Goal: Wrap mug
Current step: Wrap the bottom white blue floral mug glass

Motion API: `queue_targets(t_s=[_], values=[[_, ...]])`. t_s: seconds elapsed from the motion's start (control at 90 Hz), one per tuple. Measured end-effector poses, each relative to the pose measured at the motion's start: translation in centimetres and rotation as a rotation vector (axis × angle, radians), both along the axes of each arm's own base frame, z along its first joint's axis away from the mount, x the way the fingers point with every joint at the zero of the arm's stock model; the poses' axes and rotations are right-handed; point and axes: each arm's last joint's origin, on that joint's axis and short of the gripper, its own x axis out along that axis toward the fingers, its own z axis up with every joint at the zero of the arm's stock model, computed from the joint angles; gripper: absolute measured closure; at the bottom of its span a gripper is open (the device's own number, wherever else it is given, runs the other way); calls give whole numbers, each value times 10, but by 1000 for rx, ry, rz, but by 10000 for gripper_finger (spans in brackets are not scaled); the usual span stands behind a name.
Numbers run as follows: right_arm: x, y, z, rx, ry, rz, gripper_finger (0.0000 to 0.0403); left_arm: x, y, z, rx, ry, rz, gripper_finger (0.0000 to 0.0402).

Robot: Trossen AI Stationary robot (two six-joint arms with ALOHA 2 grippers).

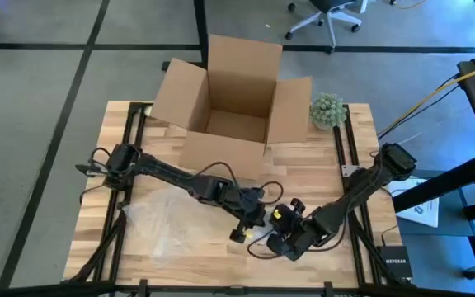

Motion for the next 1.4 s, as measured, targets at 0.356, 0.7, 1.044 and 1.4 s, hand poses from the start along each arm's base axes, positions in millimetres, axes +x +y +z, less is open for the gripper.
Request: queue_targets(t_s=[0.356, 0.7, 1.044, 1.4], values=[[5, -3, 16, 25, 29, 2, 403, 8, 8, -18, 17, 27, 16, 402], [11, 4, 44, 22, 53, 166, 403, 10, 8, -20, 13, 18, 19, 402], [23, -10, -15, 60, 171, 115, 403, 10, 7, -18, 19, 5, 19, 402], [26, -9, -21, 66, 165, 114, 403, -11, 12, 13, 47, 51, 12, 402]])
